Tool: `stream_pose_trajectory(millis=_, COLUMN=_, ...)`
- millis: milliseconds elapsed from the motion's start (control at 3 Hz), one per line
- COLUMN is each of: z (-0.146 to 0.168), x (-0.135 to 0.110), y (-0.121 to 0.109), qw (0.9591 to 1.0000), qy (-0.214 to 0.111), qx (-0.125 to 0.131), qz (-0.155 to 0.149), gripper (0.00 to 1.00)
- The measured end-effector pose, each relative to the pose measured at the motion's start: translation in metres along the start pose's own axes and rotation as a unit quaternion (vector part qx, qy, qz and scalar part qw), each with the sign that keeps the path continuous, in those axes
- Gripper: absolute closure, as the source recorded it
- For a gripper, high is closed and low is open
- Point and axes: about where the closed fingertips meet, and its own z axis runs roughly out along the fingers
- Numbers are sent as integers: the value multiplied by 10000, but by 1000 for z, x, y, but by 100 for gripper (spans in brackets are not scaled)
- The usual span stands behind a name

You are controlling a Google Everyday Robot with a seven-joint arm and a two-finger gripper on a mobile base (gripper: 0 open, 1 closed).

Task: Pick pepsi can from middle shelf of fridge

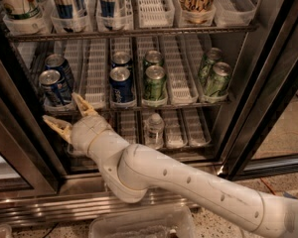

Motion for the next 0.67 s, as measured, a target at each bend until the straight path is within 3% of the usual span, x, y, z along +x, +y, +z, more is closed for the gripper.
stream_pose_trajectory(millis=667, z=27, x=10, y=-1, qw=9997, qy=-121, qx=-137, qz=140, gripper=34)
